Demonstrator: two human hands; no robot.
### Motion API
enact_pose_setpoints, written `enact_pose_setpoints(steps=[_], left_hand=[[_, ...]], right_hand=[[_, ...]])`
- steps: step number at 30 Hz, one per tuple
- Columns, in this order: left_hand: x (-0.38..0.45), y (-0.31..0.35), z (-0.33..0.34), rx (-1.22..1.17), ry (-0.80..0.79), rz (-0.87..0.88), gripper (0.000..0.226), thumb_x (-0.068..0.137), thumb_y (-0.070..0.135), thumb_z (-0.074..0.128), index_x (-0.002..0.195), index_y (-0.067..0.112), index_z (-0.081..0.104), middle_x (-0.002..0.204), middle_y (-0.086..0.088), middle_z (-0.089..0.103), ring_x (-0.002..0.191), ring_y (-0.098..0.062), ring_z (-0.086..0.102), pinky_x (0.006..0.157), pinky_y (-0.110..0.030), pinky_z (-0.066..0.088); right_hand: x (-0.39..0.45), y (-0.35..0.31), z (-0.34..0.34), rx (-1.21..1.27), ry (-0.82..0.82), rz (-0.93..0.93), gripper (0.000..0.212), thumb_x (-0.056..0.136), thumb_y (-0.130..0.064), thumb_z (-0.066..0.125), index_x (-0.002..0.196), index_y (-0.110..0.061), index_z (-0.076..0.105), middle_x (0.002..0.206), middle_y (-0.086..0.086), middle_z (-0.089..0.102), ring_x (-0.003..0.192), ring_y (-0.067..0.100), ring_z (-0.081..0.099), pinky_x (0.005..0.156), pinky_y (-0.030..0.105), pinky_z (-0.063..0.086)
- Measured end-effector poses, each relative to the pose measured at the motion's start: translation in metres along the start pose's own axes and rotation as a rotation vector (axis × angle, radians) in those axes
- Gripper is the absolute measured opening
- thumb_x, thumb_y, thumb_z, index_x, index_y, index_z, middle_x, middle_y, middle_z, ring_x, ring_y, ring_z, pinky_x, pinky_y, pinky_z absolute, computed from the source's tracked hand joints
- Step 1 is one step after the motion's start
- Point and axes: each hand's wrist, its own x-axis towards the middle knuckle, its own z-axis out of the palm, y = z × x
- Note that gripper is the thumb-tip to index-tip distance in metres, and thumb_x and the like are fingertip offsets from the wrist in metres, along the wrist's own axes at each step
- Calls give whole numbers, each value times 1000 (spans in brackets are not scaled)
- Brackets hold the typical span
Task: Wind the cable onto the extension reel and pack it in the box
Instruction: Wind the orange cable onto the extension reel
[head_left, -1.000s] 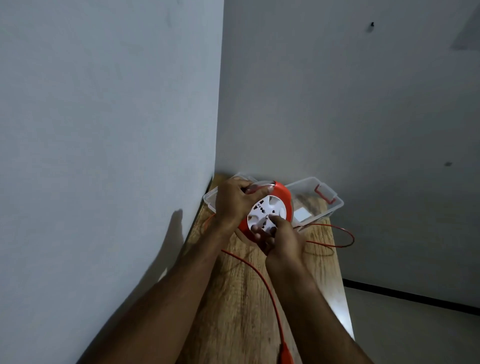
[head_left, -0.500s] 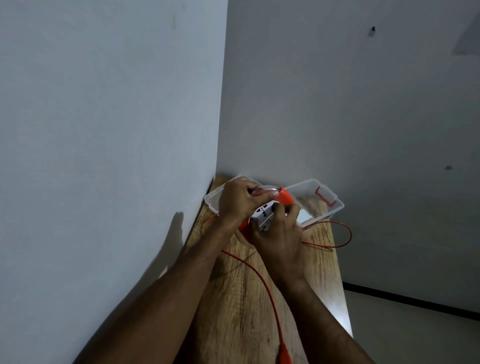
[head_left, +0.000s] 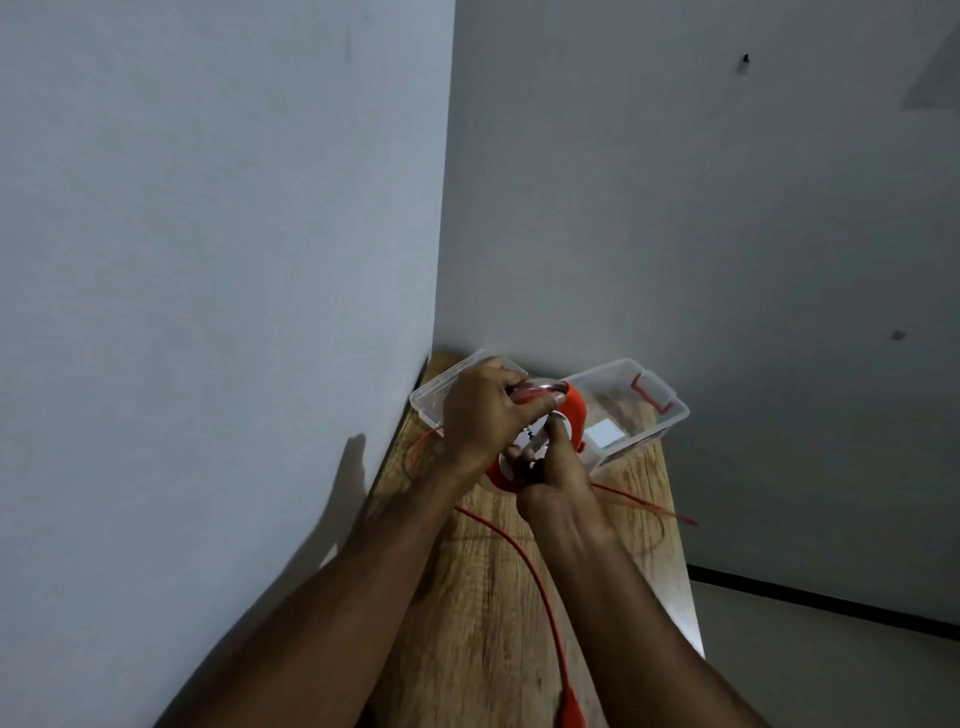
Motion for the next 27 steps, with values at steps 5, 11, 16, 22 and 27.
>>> enact_pose_setpoints(steps=[5, 11, 16, 22, 27], left_hand=[[3, -6, -1, -31, -22, -10, 64, 75, 81, 65, 100, 24, 81, 94, 10, 76, 83, -7, 71, 68, -36, 62], [5, -3, -10, -88, 45, -107, 36, 79, 49, 84, 76, 14, 80, 70, 10, 74, 67, 0, 68, 52, -14, 48], [12, 1, -14, -90, 9, -157, 43, 80, 58, 78, 69, 17, 73, 67, 7, 73, 58, -7, 68, 53, -29, 57], [13, 7, -13, -64, -29, -152, 40, 77, 61, 79, 76, 21, 74, 69, 11, 66, 63, -9, 65, 56, -17, 46], [12, 9, -13, -62, -32, -142, 50, 75, 65, 78, 86, 16, 80, 74, 8, 70, 66, -6, 65, 58, -25, 54]], right_hand=[[-20, -11, -2, 144, -140, 130, 40, 92, -21, 75, 116, -2, 49, 94, 19, 61, 59, 17, 67, 72, 34, 63], [-29, -9, -21, -150, -117, -68, 26, 92, -7, 70, 114, -1, 57, 95, 15, 64, 72, 33, 75, 54, 35, 61], [-22, 7, -51, -1037, -49, -1151, 36, 86, -26, 80, 117, -20, 64, 108, -1, 72, 85, 10, 73, 69, 35, 64], [-13, 5, -39, -1485, -44, -1406, 68, 80, -36, 80, 138, -12, 53, 139, 14, 53, 93, 23, 67, 66, 13, 47], [-9, -1, -28, -1310, -76, -1374, 81, 81, -44, 80, 144, -14, 38, 132, 7, 48, 102, 17, 61, 75, 26, 59]])
